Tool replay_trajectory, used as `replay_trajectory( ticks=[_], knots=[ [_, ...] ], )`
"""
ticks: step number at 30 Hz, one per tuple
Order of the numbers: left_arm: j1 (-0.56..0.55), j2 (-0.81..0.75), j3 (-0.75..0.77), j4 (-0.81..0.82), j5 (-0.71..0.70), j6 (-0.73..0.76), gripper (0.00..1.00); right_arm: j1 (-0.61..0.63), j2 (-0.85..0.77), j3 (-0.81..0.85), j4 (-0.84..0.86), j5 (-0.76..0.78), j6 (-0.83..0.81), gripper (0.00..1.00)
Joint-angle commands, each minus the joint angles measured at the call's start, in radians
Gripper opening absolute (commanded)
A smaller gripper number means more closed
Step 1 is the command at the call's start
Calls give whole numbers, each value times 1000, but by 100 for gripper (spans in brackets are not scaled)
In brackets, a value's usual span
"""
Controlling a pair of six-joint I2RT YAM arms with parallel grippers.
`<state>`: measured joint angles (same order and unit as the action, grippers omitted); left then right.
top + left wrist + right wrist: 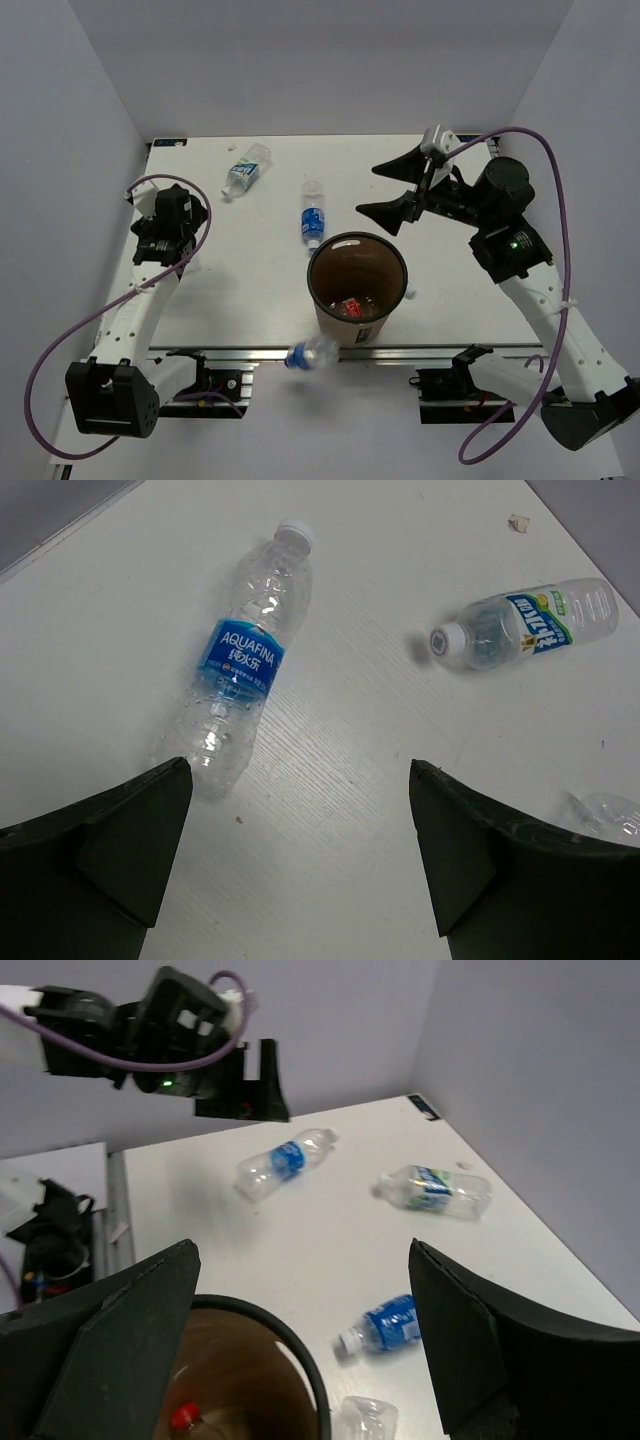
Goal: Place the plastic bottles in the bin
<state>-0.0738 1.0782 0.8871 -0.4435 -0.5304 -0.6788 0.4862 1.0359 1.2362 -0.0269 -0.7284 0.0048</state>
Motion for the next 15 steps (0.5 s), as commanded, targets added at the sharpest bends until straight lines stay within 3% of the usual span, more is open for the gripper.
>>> replay_trajectory(
  ticks=[1, 7, 15],
  knots=[
    [3, 12, 35, -7, 3, 13, 98, -21, -28, 19, -31, 159, -13, 89],
    [3, 17, 33, 34, 78, 30, 98, -29, -31, -18, -62, 218, 15, 89],
    [5, 25, 33, 0, 50, 33, 98, -46, 42, -23, -87, 369, 35, 89]
  ],
)
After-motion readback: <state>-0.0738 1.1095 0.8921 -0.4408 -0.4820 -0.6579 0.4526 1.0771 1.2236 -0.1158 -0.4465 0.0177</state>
